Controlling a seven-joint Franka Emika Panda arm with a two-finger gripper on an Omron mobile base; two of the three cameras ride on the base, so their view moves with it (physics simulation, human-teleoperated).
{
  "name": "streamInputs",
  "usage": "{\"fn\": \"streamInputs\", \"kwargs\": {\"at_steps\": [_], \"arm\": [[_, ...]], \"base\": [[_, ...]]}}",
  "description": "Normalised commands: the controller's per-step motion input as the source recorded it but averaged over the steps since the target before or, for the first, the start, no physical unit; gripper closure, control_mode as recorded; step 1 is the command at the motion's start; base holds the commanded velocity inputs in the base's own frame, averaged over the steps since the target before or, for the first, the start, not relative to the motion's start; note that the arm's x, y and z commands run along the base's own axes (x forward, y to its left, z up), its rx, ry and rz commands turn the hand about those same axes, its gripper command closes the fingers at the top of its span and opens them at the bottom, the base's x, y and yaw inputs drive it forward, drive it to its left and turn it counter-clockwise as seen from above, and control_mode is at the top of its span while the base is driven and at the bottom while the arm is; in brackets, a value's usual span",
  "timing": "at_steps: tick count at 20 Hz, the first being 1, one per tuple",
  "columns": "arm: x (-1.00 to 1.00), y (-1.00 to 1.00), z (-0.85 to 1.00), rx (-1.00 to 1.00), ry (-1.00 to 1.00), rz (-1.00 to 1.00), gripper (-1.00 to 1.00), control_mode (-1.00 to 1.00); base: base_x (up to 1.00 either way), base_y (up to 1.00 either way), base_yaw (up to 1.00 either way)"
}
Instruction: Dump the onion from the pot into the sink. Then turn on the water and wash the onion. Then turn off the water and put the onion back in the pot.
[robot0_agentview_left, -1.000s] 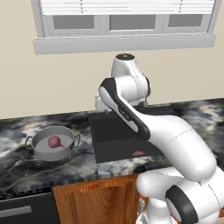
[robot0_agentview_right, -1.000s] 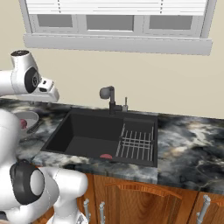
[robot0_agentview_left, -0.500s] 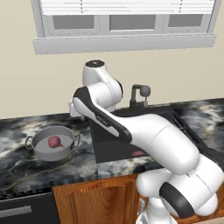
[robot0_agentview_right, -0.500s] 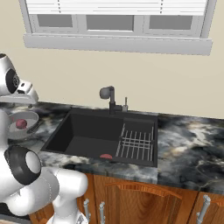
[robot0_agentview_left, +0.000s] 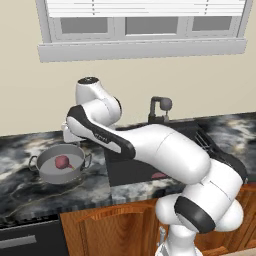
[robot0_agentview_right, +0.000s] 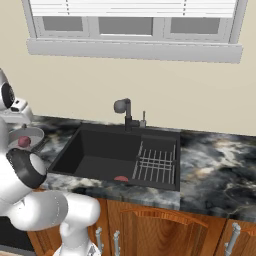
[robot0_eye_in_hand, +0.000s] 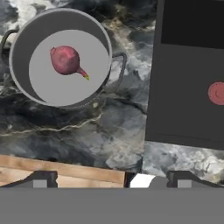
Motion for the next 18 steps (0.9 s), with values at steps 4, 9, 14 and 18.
{"fn": "streamInputs", "kwargs": {"at_steps": [4, 9, 14, 18], "arm": [[0.26, 0.4, -0.14, -0.01, 0.06, 0.0, -1.0, -1.0], [0.39, 0.37, -0.14, -0.03, 0.03, -0.01, -1.0, -1.0], [0.63, 0.23, -0.27, 0.0, 0.14, 0.0, -1.0, -1.0], [0.52, 0.47, -0.1, -0.06, 0.08, 0.0, -1.0, -1.0]], "base": [[0.0, 0.0, 0.0], [0.0, 0.0, 0.0], [0.0, 0.0, 0.0], [0.0, 0.0, 0.0]]}}
